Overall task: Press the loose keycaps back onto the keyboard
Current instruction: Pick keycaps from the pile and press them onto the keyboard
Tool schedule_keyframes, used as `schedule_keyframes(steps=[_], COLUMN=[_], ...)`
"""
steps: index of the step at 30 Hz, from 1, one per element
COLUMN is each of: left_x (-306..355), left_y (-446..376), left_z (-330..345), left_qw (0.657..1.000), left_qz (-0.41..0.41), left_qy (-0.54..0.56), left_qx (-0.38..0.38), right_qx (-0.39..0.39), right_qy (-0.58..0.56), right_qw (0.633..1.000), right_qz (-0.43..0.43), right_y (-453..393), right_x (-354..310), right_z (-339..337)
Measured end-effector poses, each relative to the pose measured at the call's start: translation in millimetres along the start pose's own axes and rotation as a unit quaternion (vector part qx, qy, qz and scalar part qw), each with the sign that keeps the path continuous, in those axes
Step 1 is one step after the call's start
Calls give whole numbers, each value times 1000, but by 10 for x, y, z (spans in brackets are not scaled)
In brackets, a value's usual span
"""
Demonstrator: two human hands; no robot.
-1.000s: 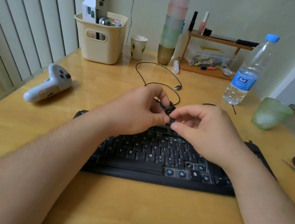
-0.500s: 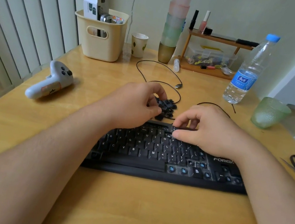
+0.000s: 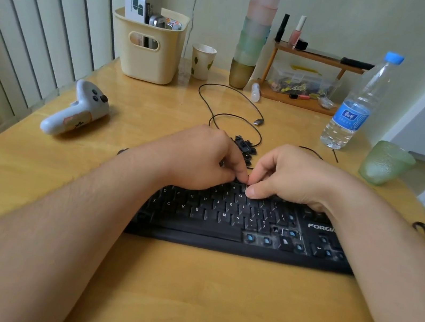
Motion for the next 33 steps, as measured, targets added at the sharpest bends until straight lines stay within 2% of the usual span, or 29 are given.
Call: schedule_keyframes(steps=[7, 13, 18, 24, 29, 33], left_x=[37, -23, -54, -157, -229, -359], left_y=[-2, 15, 8, 29, 44, 82], left_z=[43, -75, -76, -148, -215, -302], left_qw=[999, 1000, 1000, 999, 996, 989], left_qz=[17, 6, -1, -20, -45, -97], left_qy=[-12, 4, 4, 17, 16, 32], left_qx=[-30, 19, 23, 40, 69, 109], right_qx=[-7, -8, -12, -45, -29, -40], right_qy=[0, 10, 35, -75, -14, 15], right_qw=[999, 996, 996, 996, 999, 999], right_qz=[53, 85, 85, 34, 27, 34], right_y=[-63, -91, -113, -173, -230, -262], right_x=[-48, -54, -62, 99, 132, 126], right_z=[26, 11, 26, -82, -64, -86])
Point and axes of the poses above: each hand's wrist, its own y-axis away from the middle knuckle, its own z-axis out of the palm, x = y × z, the point moved 9 cm from there along -y, towards the middle knuckle, and after that the axes turned 12 degrees about -x, right-handed, at the moved point
